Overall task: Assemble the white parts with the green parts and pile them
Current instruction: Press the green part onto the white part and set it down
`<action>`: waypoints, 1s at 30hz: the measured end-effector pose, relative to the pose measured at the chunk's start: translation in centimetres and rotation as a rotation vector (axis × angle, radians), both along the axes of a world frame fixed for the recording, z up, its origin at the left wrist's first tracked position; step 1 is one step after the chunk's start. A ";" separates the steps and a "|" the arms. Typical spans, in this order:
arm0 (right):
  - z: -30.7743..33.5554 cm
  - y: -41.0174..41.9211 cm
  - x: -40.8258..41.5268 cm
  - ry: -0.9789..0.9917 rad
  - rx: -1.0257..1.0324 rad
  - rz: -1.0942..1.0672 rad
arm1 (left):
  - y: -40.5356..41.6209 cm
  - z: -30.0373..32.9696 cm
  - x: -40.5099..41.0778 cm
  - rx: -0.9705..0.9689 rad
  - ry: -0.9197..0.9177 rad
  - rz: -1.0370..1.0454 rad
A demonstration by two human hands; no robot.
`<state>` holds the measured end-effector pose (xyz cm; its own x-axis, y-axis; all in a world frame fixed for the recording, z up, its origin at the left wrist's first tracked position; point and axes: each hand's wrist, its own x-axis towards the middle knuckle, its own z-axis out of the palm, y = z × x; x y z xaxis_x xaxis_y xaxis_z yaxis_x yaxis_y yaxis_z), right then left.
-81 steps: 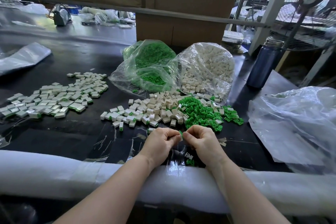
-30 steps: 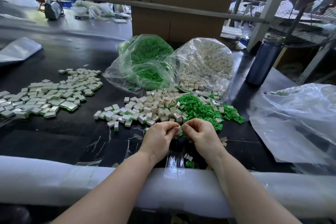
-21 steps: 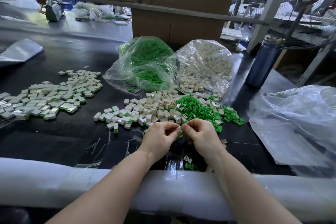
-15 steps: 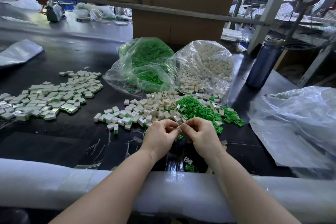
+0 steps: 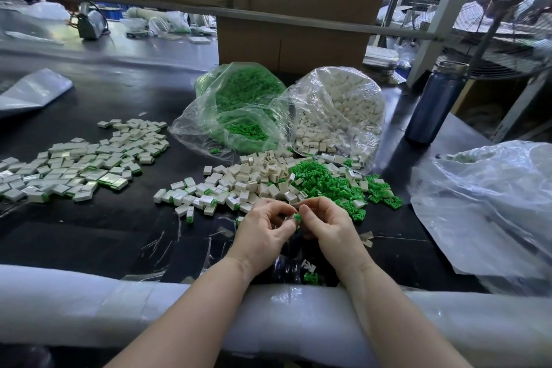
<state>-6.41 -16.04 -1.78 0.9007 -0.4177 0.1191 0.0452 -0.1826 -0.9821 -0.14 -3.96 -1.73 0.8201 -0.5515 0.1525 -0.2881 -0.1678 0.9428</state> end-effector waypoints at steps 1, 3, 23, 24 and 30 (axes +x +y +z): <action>0.0 0.0 0.0 0.010 0.001 0.023 | 0.0 0.1 0.0 -0.016 0.000 -0.008; 0.0 -0.1 0.0 0.030 -0.033 0.071 | 0.0 0.1 -0.1 -0.044 -0.007 -0.019; 0.7 -0.1 -0.6 -0.022 0.059 0.217 | 0.3 0.4 -0.4 0.004 -0.020 -0.133; 0.7 -0.1 -0.6 -0.024 0.058 0.220 | 0.3 0.4 -0.4 0.012 -0.031 -0.134; 0.5 -0.2 -0.6 -0.025 0.087 0.214 | 0.3 0.2 -0.3 0.053 -0.081 -0.137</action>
